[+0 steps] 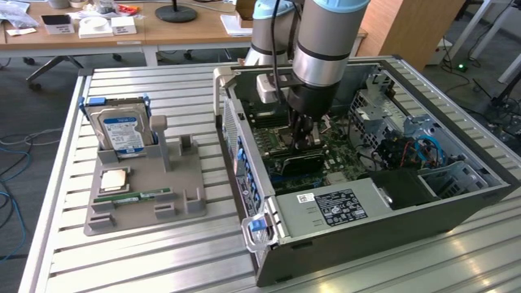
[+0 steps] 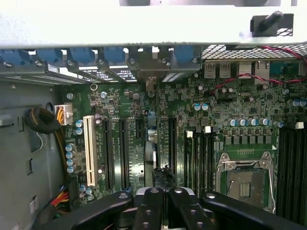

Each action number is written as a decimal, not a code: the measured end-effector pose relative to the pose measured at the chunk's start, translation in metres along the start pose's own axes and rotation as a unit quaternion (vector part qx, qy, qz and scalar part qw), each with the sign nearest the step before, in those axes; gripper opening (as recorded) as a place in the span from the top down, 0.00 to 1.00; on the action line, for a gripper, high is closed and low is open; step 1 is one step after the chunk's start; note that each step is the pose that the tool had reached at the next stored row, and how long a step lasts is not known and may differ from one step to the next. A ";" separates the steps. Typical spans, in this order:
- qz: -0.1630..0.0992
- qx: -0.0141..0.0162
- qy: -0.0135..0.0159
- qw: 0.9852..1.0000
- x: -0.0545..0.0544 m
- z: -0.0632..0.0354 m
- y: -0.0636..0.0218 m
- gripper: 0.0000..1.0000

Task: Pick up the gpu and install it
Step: 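Press down on the gpu until it lock into place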

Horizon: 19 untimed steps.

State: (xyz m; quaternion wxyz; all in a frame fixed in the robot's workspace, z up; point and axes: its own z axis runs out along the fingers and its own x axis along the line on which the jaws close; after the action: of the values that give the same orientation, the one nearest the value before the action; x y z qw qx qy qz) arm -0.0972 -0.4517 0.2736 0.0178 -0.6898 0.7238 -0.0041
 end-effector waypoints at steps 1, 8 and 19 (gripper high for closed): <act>0.001 -0.001 0.000 1.000 0.000 0.0000 -0.0004 0.89; 0.010 -0.007 0.001 1.000 0.000 0.0001 -0.0032 0.89; 0.015 -0.009 0.001 1.000 0.000 0.0003 -0.0060 0.89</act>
State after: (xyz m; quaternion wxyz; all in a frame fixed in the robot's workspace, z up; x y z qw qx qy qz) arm -0.0912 -0.4517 0.2735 0.0104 -0.6790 0.7341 0.0019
